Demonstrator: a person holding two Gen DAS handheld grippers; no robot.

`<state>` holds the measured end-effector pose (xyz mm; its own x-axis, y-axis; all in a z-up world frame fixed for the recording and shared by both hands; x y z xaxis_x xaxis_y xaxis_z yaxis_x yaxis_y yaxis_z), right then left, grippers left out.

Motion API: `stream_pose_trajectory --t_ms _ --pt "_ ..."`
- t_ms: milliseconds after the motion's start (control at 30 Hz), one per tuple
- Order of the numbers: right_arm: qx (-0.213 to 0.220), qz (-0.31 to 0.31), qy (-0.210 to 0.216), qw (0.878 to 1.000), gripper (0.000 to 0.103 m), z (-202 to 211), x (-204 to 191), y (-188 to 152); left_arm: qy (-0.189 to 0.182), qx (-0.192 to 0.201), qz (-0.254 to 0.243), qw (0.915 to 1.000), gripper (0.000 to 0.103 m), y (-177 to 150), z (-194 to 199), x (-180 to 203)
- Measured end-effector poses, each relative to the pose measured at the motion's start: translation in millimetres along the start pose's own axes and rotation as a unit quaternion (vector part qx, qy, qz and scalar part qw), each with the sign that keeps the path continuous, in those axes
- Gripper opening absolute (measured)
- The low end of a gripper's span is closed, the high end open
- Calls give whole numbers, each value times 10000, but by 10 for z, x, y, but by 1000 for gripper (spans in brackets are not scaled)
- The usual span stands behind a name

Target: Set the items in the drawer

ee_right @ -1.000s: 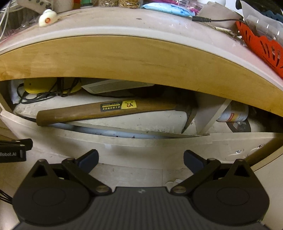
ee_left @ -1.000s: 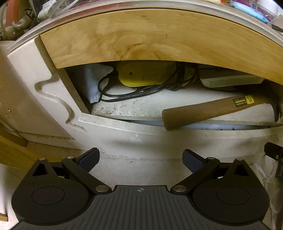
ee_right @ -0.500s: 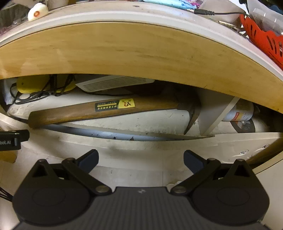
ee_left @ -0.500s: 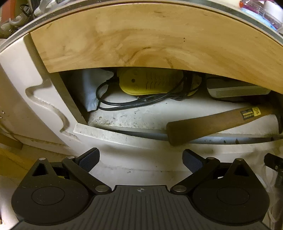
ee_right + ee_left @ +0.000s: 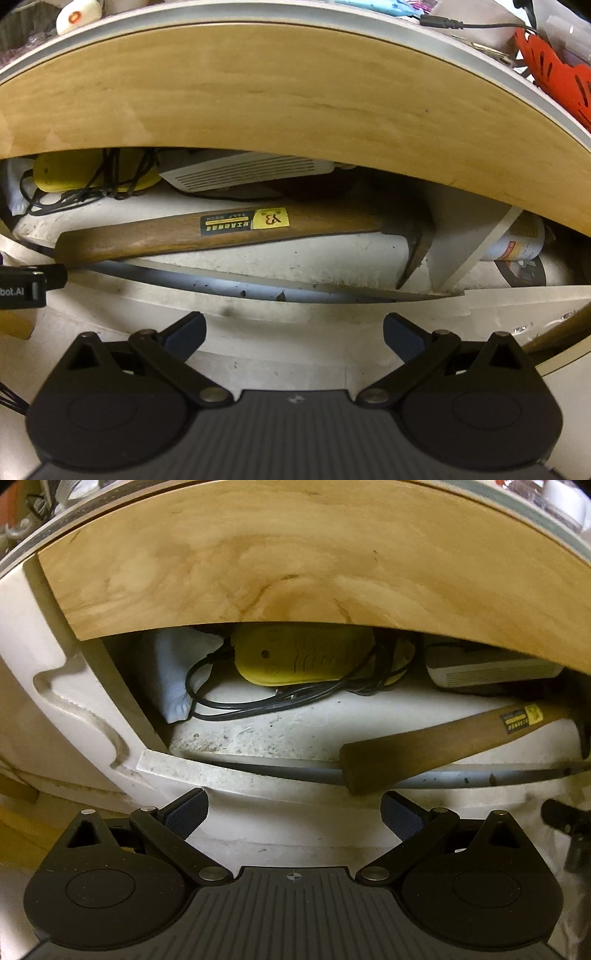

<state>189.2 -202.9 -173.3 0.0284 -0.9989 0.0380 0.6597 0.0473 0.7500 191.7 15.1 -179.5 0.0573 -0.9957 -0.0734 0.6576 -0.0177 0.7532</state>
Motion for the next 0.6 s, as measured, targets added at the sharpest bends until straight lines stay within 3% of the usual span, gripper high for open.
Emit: stream_pose_trajectory --t_ms 167,300,433,600 --pt "-43 283 3 9996 102 -13 -22 -8 -81 66 -378 9992 103 -7 15 61" --pt "63 921 101 9957 103 -13 -96 -20 -99 240 -1179 9927 103 -32 37 158" --pt "210 1843 218 9824 102 -24 -202 -67 -107 327 -2093 9772 103 -104 22 258" --pt "325 3012 299 9525 102 -72 -289 -182 -45 201 -3084 9510 103 -257 -53 320"
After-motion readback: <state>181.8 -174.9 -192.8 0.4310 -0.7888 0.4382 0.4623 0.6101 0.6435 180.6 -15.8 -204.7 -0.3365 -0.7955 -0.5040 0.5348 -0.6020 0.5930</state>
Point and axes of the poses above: each gripper's, at about its wrist camera, not at the fingertips, and z roughly against the way its jaws point, x to its right, y to its top, the point moved 7 cm from there along -z, roughly the way its jaws point, and after that the axes turned 15 degrees about x, right-handed, at the moved point
